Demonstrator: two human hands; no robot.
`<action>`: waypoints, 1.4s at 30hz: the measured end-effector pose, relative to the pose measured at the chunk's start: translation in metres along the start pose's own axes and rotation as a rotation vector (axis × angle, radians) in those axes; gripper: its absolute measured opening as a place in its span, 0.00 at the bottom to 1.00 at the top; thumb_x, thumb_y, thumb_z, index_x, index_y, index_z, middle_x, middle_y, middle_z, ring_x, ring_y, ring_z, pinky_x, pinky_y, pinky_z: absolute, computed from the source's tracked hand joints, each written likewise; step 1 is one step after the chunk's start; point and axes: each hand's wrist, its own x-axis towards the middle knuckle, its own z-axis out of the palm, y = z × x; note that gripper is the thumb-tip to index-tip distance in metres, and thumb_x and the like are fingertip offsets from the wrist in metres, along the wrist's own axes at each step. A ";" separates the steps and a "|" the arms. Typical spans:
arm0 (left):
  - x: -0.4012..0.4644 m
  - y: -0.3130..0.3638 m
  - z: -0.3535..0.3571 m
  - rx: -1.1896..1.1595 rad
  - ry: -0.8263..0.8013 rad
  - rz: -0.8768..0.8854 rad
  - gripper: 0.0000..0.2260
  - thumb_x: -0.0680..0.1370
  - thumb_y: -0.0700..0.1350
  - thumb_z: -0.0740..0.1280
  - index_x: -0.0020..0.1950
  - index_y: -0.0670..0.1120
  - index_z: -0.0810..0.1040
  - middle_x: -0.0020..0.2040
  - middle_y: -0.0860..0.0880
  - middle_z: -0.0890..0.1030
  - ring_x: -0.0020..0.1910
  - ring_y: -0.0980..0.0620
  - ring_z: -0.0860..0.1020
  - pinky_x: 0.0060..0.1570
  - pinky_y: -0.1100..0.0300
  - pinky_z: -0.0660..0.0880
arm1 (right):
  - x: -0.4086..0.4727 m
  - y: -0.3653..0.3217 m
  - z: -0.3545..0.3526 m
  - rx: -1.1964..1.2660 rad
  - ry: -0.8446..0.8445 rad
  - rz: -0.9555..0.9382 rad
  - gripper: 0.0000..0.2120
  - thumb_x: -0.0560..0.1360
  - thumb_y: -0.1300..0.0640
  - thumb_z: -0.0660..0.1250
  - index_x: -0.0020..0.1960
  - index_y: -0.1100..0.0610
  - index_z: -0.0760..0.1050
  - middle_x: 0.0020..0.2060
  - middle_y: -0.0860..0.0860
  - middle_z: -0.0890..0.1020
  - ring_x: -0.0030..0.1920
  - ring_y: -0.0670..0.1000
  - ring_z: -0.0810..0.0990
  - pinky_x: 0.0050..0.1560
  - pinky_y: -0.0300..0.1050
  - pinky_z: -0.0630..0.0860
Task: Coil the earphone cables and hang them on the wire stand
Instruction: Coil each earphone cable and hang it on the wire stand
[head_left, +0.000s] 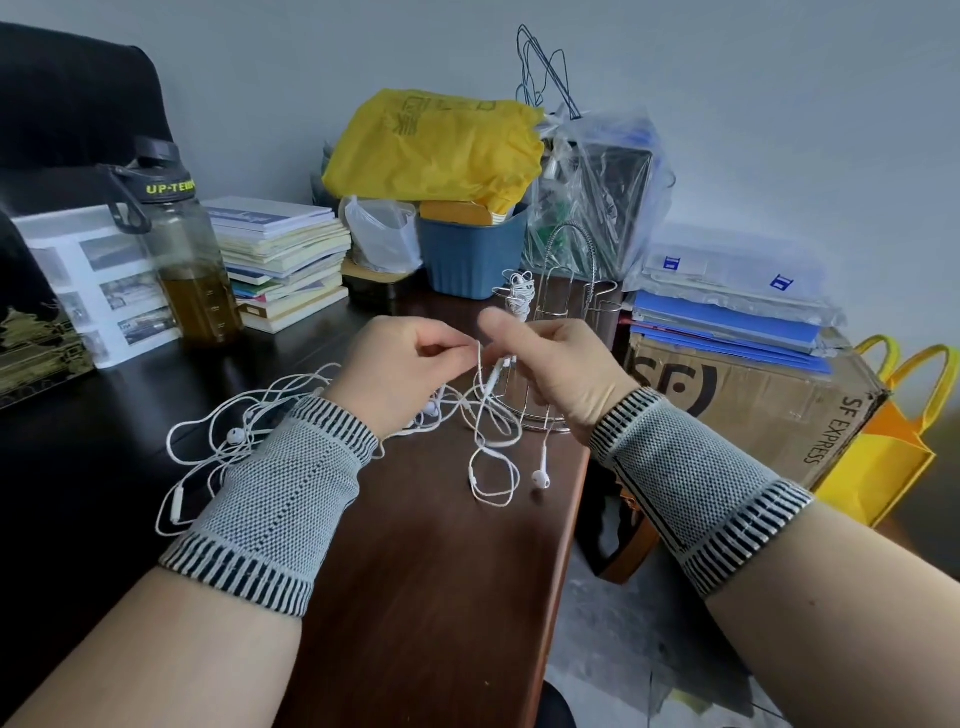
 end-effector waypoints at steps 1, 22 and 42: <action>0.000 -0.001 0.000 0.020 -0.008 0.008 0.05 0.75 0.47 0.73 0.43 0.58 0.83 0.40 0.54 0.85 0.42 0.56 0.83 0.40 0.64 0.78 | 0.000 0.001 0.002 -0.040 -0.026 -0.021 0.22 0.74 0.48 0.69 0.43 0.69 0.79 0.16 0.44 0.66 0.17 0.42 0.63 0.21 0.31 0.60; -0.001 -0.036 0.004 0.431 -0.225 -0.186 0.07 0.73 0.51 0.73 0.50 0.56 0.81 0.44 0.58 0.83 0.45 0.58 0.80 0.43 0.63 0.73 | 0.004 0.029 0.009 -0.043 0.149 0.047 0.09 0.73 0.63 0.70 0.37 0.68 0.79 0.15 0.44 0.68 0.17 0.41 0.63 0.20 0.34 0.61; -0.001 -0.031 0.004 0.487 -0.258 -0.234 0.05 0.72 0.42 0.70 0.38 0.51 0.77 0.35 0.55 0.78 0.34 0.56 0.75 0.36 0.61 0.69 | 0.010 0.031 0.000 0.173 0.252 0.051 0.12 0.73 0.65 0.67 0.31 0.62 0.75 0.22 0.50 0.72 0.17 0.41 0.65 0.19 0.31 0.62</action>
